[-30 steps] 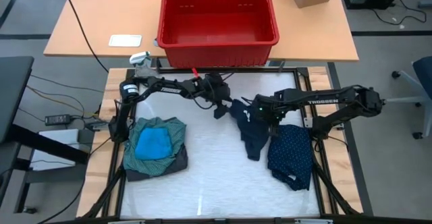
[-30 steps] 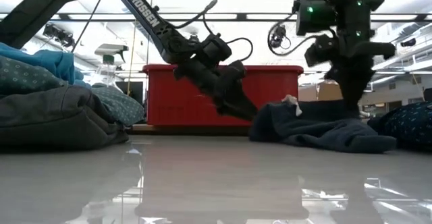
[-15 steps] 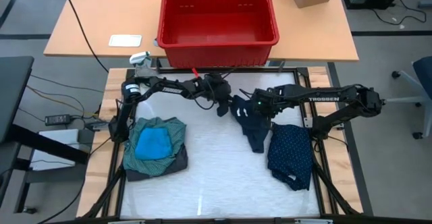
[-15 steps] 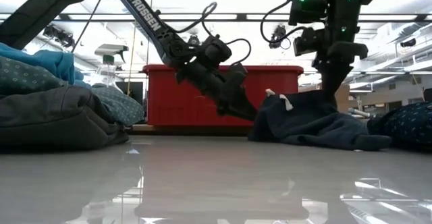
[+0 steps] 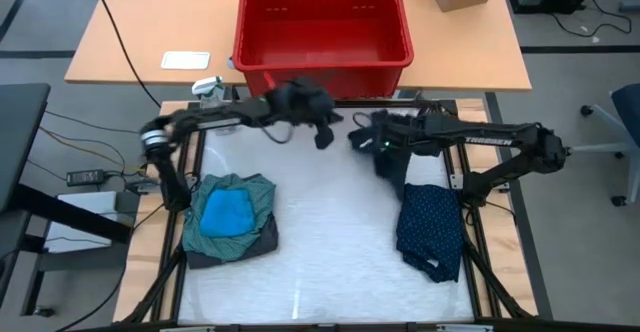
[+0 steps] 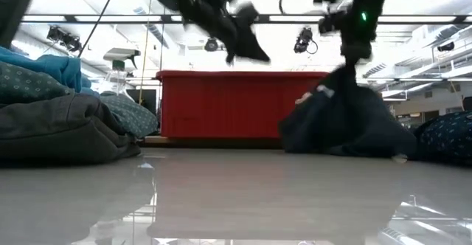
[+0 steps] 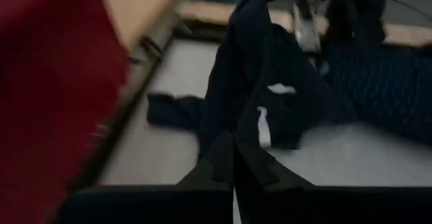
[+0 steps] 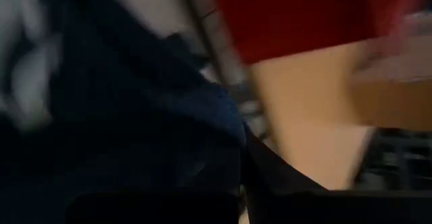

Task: Fold laundry
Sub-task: Fold the dark blue shorts

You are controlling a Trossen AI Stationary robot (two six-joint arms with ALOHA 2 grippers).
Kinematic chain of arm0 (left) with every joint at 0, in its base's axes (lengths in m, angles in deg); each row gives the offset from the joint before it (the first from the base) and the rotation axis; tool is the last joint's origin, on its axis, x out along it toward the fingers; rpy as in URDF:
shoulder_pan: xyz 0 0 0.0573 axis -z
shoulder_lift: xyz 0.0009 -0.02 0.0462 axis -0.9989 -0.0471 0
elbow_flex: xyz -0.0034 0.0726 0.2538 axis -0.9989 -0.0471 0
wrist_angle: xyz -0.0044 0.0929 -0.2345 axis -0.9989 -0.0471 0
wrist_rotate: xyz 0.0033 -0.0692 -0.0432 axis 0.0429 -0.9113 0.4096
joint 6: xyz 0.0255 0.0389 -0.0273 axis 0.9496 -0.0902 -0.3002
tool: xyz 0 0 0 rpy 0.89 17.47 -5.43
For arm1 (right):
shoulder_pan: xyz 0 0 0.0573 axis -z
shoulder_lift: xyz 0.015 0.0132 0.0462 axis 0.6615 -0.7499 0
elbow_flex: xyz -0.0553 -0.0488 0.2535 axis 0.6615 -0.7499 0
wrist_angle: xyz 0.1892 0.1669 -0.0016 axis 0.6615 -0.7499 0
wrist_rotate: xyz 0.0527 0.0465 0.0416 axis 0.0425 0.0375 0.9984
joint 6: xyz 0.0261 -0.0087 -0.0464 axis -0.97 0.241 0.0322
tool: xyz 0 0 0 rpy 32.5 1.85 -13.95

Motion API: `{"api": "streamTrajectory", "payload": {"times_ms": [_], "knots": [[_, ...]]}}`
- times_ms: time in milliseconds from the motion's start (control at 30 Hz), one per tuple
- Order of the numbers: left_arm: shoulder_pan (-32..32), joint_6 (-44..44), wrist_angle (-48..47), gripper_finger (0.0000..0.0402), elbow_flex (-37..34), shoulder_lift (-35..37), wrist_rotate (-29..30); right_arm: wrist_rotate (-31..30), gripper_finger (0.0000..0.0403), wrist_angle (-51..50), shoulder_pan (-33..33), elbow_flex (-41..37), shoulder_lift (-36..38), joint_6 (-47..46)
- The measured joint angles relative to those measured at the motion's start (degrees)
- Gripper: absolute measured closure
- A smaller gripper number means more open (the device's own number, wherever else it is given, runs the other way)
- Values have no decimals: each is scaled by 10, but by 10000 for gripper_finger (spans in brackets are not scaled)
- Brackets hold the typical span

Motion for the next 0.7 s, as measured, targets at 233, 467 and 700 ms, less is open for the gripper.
{"api": "streamTrajectory", "payload": {"times_ms": [233,467,700], "knots": [[34,-13,-18,400,14,130,39,-45,395,-1,-37,153,1,31],[53,-64,-96,397,14,144,48,107,395,98,-62,192,2,101],[75,-73,-199,278,12,119,35,134,396,136,-66,192,2,126]]}}
